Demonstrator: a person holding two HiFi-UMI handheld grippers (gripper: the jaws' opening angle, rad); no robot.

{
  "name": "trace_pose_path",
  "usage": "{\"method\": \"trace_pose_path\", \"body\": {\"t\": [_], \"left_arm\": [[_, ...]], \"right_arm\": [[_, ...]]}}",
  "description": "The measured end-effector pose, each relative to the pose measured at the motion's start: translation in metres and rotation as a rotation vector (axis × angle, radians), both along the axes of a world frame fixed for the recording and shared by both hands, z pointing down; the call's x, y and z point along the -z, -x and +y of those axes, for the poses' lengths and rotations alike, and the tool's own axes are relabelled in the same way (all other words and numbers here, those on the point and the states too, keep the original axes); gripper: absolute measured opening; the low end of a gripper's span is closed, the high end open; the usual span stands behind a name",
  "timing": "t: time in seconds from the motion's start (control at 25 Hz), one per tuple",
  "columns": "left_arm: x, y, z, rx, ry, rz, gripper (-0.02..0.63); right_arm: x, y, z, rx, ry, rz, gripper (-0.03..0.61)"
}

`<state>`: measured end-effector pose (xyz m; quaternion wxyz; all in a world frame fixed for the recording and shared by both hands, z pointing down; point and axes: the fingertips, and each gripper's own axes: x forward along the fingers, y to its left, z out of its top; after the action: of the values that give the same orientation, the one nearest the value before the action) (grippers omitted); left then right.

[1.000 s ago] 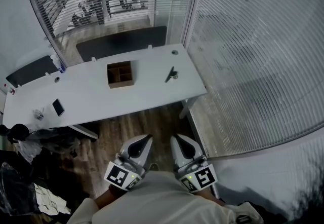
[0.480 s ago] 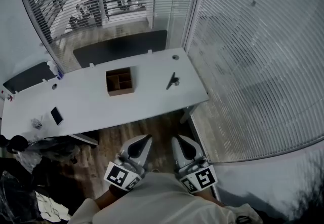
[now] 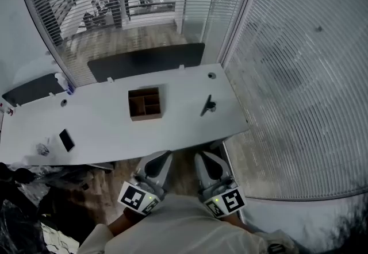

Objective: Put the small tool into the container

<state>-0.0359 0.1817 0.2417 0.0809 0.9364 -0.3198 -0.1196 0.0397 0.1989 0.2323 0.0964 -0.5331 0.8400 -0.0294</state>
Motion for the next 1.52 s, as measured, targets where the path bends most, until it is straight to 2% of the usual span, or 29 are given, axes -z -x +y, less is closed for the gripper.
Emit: {"method": "trace_pose_path", "body": {"t": [0.44, 0.68, 1.08, 1.36, 1.52], "left_arm": [[0.013, 0.036, -0.112, -0.016, -0.016, 0.002, 0.003], [0.003, 0.053, -0.151, -0.007, 0.003, 0.015, 0.003], [-0.009, 0.064, -0.187, 0.018, 0.061, 0.015, 0.003], [-0.001, 0.052, -0.194, 0.059, 0.036, 0.015, 0.003], [-0.002, 0.038, -0.191, 0.043, 0.036, 0.012, 0.003]], "right_arm": [[0.013, 0.041, -0.11, 0.007, -0.005, 0.026, 0.0], [0.003, 0.063, -0.15, 0.029, 0.011, 0.037, 0.0], [-0.007, 0.073, -0.188, 0.063, 0.07, 0.049, 0.0], [-0.001, 0.054, -0.192, 0.074, 0.055, 0.067, 0.0], [0.001, 0.043, -0.194, 0.072, 0.042, 0.075, 0.0]]}}
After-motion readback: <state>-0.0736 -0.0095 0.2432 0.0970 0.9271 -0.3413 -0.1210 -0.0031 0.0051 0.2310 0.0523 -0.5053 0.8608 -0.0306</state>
